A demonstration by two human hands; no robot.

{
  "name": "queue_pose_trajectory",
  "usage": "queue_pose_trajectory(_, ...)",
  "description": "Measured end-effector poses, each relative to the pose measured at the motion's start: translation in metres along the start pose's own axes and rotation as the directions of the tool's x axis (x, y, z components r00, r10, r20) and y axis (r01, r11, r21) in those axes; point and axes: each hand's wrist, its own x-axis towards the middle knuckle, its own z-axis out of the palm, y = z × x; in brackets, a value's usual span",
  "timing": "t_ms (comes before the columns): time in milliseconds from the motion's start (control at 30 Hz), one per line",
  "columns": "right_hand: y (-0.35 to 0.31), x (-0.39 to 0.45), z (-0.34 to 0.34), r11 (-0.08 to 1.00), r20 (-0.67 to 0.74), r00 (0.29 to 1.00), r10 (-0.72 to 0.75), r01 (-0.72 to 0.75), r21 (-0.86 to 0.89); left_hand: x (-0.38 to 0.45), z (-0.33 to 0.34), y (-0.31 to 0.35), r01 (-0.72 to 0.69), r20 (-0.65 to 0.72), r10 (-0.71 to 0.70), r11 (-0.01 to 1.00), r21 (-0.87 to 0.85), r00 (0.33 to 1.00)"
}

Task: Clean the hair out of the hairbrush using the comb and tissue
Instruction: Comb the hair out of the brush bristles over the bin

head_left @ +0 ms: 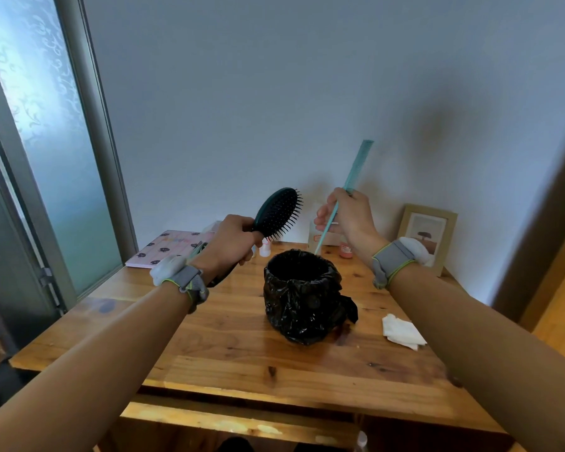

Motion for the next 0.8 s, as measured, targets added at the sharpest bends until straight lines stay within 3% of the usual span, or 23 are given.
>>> queue_pose_trajectory(133, 0.015, 0.001, 0.010, 0.986, -0.018, 0.986, 0.167, -0.167, 0.000, -0.001, -0.004, 0.000, 0.037, 0.026, -0.035, 0.997, -0.064, 0.999)
queue_pose_trajectory(400, 0.045, -0.003, 0.048, 0.946, 0.031, 0.945, 0.325, -0.326, -0.001, 0.002, -0.017, -0.013, 0.115, 0.010, -0.116, 0.962, -0.248, 0.993)
queue_pose_trajectory(567, 0.058, -0.005, 0.075, 0.941, 0.056, 0.948, 0.314, -0.303, -0.153, 0.004, -0.021, -0.021, 0.148, -0.050, -0.179, 0.917, -0.370, 0.983)
queue_pose_trajectory(667, 0.067, -0.011, 0.091, 0.931, 0.078, 0.971, 0.227, -0.193, -0.310, 0.001, -0.024, -0.030, 0.148, -0.090, -0.197, 0.910, -0.387, 0.976)
queue_pose_trajectory(800, 0.080, -0.020, 0.115, 0.840, 0.066, 0.972, 0.226, -0.160, -0.518, -0.007, -0.028, -0.043, 0.166, -0.101, -0.224, 0.900, -0.402, 0.969)
